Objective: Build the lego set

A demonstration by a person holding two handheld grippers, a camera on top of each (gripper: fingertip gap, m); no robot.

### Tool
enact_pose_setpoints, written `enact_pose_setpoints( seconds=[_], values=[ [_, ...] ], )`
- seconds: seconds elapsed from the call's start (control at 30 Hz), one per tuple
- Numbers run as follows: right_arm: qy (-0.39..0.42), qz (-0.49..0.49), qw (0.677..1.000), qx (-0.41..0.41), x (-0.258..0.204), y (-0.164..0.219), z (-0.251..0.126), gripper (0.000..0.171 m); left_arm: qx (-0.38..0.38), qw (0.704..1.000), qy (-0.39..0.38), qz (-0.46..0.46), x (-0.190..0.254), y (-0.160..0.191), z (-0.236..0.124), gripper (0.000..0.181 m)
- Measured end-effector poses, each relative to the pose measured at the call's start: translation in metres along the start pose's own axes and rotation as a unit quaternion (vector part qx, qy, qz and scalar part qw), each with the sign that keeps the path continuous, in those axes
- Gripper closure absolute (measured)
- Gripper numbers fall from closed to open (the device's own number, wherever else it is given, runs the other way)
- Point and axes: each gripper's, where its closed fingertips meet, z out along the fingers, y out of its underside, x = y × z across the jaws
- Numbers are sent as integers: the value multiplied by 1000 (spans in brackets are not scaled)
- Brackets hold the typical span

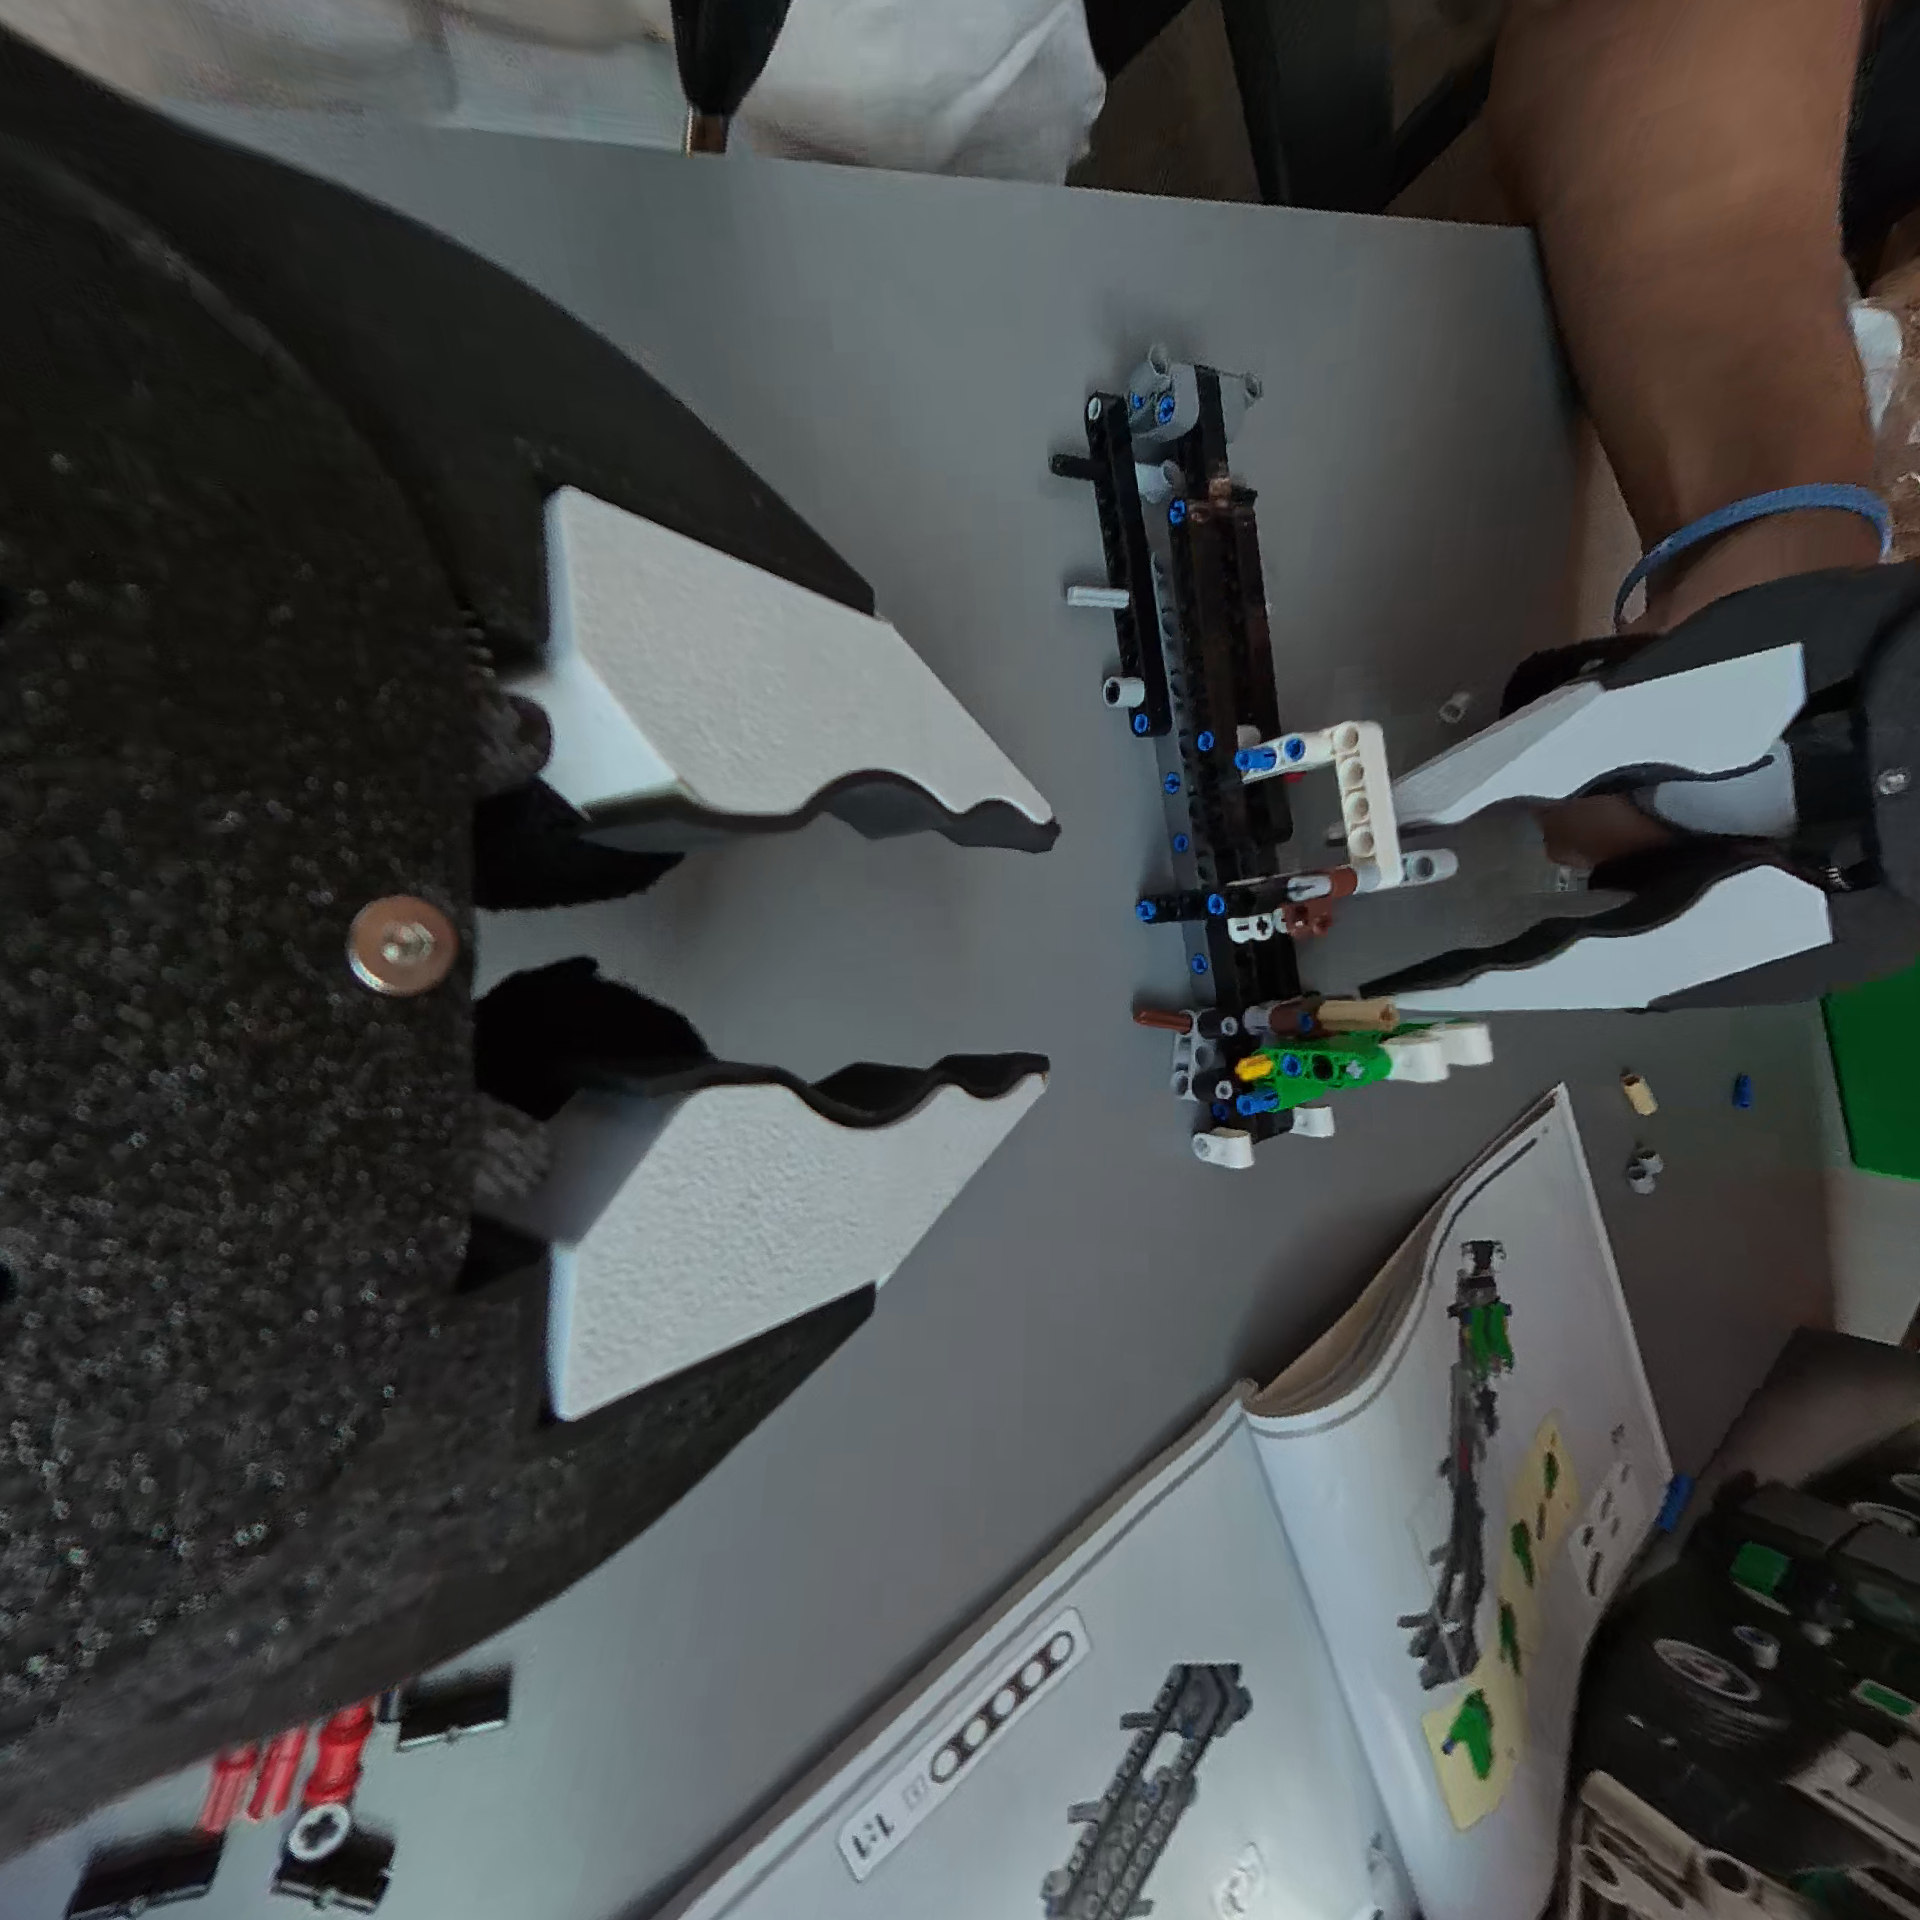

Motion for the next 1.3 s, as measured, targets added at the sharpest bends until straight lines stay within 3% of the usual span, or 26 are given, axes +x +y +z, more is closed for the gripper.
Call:
enact_pose_setpoints(
  seconds=[0.13, 0.27, 0.43, 0.5, 0.6, 0.73, 0.9, 1.07, 1.17, 1.3],
  values=[
    [-1, -66, 998, -4, -11, -15, 14, 133, 60, 994, -65, -57, 14, -27, -38, 137],
    [-24, -73, 996, -45, -16, -11, 31, 134, 44, 977, -165, -127, 50, -14, -52, 130],
    [-33, -56, 996, -66, -18, -4, 51, 132, 35, 956, -225, -185, 110, 2, -28, 123],
    [-35, -51, 996, -70, -22, -4, 55, 132, 6, 950, -256, -179, 123, 13, -11, 112],
    [-39, -30, 996, -70, -31, -7, 59, 131, -27, 940, -300, -164, 128, 23, 7, 105],
    [-57, -5, 996, -71, -50, -9, 66, 132, -65, 918, -362, -147, 117, 39, -3, 112],
    [-81, -31, 995, -56, -71, -21, 54, 131, -94, 919, -356, -142, 117, 66, -40, 122],
    [-79, -104, 991, 1, -71, -69, 21, 117, -102, 895, -406, -153, 79, 83, -91, 127],
    [-83, -108, 990, -33, -59, -80, 9, 125, -65, 898, -398, -176, 64, 74, -105, 128],
    [-56, -161, 982, -79, -27, -75, 9, 116, 18, 934, -338, -117, 71, 23, -96, 125]
  ],
)
